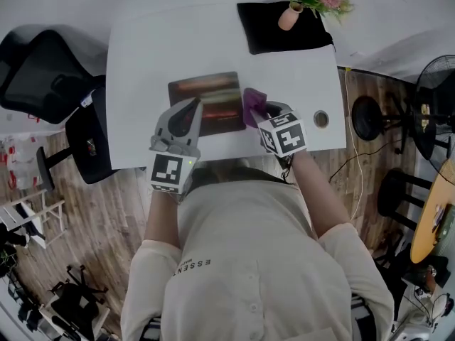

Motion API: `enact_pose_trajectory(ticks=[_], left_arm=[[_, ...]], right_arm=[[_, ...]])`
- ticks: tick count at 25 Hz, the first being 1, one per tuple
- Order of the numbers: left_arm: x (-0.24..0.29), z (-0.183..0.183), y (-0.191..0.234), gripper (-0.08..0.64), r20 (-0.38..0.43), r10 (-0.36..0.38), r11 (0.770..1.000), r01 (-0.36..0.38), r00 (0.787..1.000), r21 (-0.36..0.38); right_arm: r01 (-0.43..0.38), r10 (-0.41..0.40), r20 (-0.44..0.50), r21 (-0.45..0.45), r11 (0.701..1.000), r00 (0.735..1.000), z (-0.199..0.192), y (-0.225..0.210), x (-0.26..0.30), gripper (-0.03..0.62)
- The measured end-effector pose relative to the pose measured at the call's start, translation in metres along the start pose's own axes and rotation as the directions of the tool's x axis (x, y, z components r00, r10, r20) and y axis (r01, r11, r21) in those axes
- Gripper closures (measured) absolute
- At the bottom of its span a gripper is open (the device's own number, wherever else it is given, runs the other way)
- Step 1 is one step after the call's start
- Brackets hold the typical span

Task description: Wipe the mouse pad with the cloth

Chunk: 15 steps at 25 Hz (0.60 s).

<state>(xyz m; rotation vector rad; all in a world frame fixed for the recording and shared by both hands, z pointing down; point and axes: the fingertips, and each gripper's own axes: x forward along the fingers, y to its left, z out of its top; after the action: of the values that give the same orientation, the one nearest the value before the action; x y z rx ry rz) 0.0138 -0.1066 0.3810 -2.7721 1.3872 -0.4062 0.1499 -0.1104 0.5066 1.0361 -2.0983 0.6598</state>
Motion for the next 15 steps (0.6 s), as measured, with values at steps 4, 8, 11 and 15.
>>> enact_pose_trajectory(ticks=[4,8,11,15], left_arm=[[-0.008,0.011,0.016,0.558,-0.014,0.005,0.999,-0.004,1.000,0.045],[-0.019,0.027,0.035,0.558,0.002,0.012,0.997,-0.012,1.000,0.072],[-0.028,0.039,0.051,0.558,0.015,0.021,0.996,-0.022,1.000,0.087],[-0.041,0.048,0.070,0.558,0.038,0.030,0.994,-0.034,0.999,0.100]], right_arm=[[-0.004,0.004,0.103,0.005,1.000,0.995,0.034,0.014,-0.015,0.489],[0.024,-0.022,0.241,-0.006,1.000,0.970,0.073,0.024,-0.035,0.489],[0.055,-0.042,0.330,-0.029,0.998,0.943,0.102,0.032,-0.050,0.489],[0.096,-0.055,0.431,-0.075,0.993,0.901,0.134,0.046,-0.068,0.489]])
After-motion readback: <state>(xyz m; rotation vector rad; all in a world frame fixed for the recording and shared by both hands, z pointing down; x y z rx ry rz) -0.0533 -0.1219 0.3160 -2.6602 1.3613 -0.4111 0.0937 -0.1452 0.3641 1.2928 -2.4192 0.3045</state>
